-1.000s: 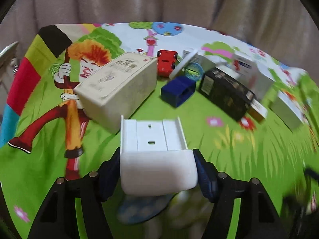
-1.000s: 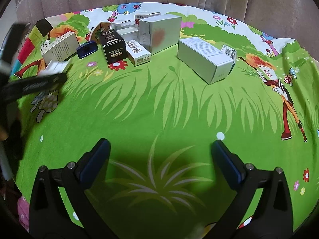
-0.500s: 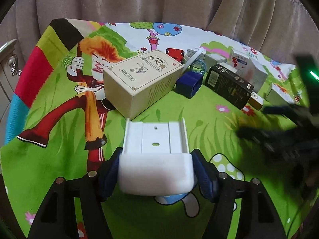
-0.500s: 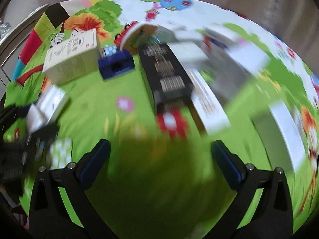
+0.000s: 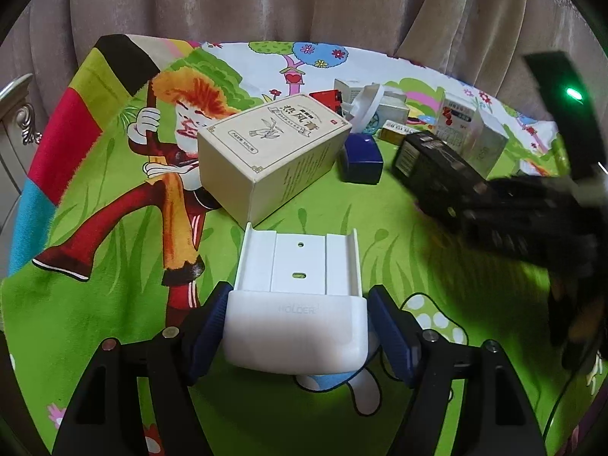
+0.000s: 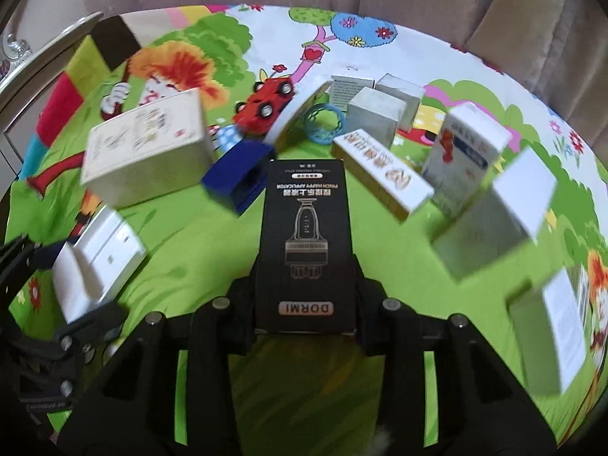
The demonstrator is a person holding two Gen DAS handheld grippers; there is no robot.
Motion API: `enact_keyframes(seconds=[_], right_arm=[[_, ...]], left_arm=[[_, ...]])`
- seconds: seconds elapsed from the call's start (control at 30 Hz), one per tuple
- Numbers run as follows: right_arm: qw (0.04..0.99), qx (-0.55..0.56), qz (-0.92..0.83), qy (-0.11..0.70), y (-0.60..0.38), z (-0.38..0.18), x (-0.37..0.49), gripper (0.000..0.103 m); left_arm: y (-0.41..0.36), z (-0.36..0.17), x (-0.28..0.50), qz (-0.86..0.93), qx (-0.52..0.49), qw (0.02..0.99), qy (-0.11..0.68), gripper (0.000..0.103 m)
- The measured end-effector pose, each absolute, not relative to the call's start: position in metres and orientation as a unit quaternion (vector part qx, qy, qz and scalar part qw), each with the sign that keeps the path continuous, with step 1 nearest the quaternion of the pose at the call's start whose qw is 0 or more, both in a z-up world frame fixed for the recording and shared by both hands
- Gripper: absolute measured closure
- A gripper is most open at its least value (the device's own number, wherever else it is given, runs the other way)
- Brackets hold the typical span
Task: Organize rigid objects
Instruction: 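Grasp the white plastic HOLDER with the left gripper while right grasps the black DORMI box, then carry the HOLDER and the DORMI box with both grippers to the bin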
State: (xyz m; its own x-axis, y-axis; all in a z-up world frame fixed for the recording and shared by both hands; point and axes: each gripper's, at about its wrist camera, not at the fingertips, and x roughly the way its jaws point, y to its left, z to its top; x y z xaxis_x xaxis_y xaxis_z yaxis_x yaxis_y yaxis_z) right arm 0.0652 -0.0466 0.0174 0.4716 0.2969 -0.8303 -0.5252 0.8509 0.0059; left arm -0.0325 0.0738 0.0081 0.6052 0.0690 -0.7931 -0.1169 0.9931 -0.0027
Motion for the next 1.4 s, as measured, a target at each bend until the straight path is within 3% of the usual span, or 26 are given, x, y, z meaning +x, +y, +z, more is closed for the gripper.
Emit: enact_keyframes(seconds=[0.2,0.5,0.83,1.4], right_arm=[[0.866,-0.135,0.222,0.427,-0.042,0.017,0.041,0.06],[0.867,-0.11,0.219,0.434,-0.046,0.017,0.026,0.06],[0.849,-0.101,0.273,0.442,-0.034,0.023,-0.027,0.06],[0.885,-0.13,0.252,0.37,-0.101,0.087,-0.121,0.06]], left_arm=[[0.077,0.008,-0.033,0.067,-0.032,0.896,0.438,0.039],[0.094,0.014,-0.043,0.066,-0.074,0.902,0.42,0.039],[0.103,0.039,-0.114,0.103,-0.077,0.908,0.399,0.039],[0.006,0.075,-0.155,0.011,-0.013,0.926,0.377,0.039]])
